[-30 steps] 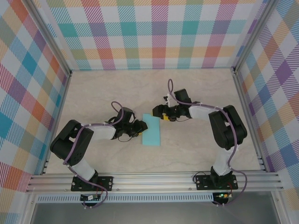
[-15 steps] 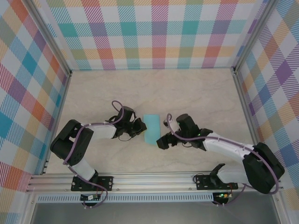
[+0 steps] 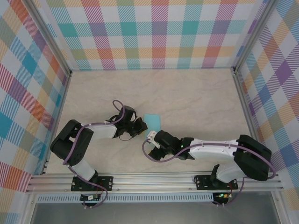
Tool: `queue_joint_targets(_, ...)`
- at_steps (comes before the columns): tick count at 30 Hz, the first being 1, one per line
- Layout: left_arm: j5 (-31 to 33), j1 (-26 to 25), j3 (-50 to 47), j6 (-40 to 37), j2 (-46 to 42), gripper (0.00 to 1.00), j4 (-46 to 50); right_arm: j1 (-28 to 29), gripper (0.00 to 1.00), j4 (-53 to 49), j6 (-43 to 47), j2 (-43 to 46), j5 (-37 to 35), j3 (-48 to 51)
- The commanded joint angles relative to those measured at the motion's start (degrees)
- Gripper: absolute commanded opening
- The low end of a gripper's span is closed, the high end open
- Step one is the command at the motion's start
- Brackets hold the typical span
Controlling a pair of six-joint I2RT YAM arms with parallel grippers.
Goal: Fold a paper plane with a square sheet of paper (fold left side to right side)
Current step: Third fold the triangle at the center of the table.
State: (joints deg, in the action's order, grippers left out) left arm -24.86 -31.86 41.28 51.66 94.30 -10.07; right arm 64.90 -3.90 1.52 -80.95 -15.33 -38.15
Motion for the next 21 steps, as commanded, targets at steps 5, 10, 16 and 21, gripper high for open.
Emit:
queue_joint_targets(5, -0.8, -1.2, 1.7, 0.1, 0.1, 0.00, 1.0, 1.2, 0.79, 3.1, 7.0, -7.5, -5.3, -5.8)
queue_joint_targets(10, -0.8, -1.3, 1.9, 0.0, 0.0, 0.00, 1.3, 1.4, 0.70, 4.7, 8.3, -10.1, -6.3, -8.1)
queue_joint_targets(16, -0.8, -1.2, 2.0, -0.3, 0.0, 0.00, 1.6, 1.4, 0.47, 5.1, 8.9, -10.5, -6.8, -8.3)
queue_joint_targets(21, -0.6, -1.3, 2.1, -1.3, -0.1, 0.00, 2.7, 1.4, 0.11, 4.0, 8.8, -11.4, -6.8, -8.1)
